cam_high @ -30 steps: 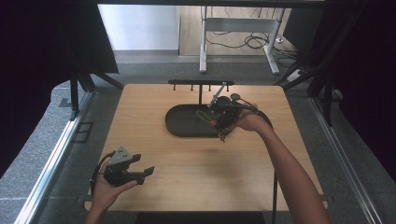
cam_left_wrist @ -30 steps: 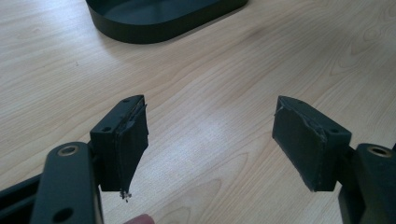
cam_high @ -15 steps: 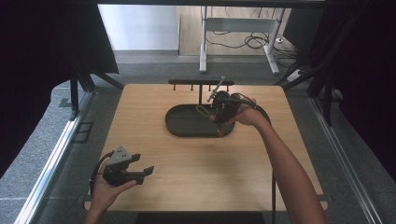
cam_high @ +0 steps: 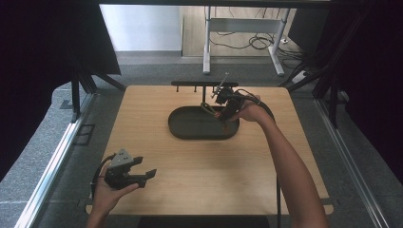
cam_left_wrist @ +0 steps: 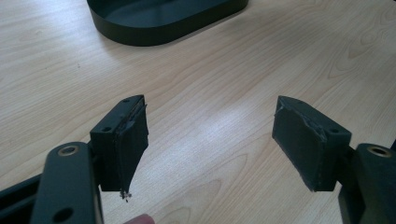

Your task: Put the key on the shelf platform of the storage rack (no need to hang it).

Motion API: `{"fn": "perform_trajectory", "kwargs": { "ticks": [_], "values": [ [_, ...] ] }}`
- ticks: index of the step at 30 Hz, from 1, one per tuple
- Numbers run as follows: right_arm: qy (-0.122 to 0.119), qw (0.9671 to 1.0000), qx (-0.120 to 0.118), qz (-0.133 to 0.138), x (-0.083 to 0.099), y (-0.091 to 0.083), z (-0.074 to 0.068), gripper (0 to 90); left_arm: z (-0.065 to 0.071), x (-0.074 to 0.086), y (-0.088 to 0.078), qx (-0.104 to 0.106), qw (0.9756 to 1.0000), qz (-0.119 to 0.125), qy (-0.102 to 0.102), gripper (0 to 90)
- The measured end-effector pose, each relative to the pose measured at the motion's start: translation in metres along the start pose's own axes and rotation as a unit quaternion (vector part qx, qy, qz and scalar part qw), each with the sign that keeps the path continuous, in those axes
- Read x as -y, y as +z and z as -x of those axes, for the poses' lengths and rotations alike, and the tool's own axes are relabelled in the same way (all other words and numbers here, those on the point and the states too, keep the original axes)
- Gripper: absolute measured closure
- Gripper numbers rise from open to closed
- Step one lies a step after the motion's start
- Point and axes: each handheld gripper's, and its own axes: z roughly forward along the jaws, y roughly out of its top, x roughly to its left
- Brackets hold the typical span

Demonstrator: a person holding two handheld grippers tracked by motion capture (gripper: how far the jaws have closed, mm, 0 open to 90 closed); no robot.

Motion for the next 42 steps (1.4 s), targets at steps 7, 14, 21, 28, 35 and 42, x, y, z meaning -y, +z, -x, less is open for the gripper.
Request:
{"fn": "perform_trajectory", "kwargs": {
  "ticks": [7, 14, 21, 28, 35, 42],
  "values": [
    [0.003, 1.0000, 0.002, -0.004, -0.004, 0.005, 0.005, 67.1, 0.002, -0.001, 0.001, 0.003, 1.0000, -0.001, 0.003, 27.0],
    [0.005, 1.0000, 0.004, -0.008, -0.007, 0.014, 0.009, 67.0, 0.001, 0.000, 0.001, 0.003, 1.0000, 0.000, 0.002, 27.0],
    [-0.002, 0.9999, 0.005, -0.013, -0.008, 0.027, 0.010, 67.0, 0.000, 0.000, 0.001, 0.003, 1.0000, 0.000, 0.001, 27.0],
    [0.000, 0.9998, 0.014, -0.014, -0.009, 0.035, 0.013, 67.0, 0.000, 0.000, 0.001, 0.004, 1.0000, 0.000, 0.002, 27.0],
    [0.003, 0.9998, 0.019, -0.007, -0.012, 0.037, 0.018, 67.0, -0.002, 0.000, -0.001, 0.002, 1.0000, 0.002, 0.000, 27.0],
    [-0.002, 0.9997, 0.025, -0.009, -0.010, 0.049, 0.019, 67.0, -0.002, 0.000, -0.001, 0.003, 1.0000, 0.002, 0.001, 27.0]
  ]
}}
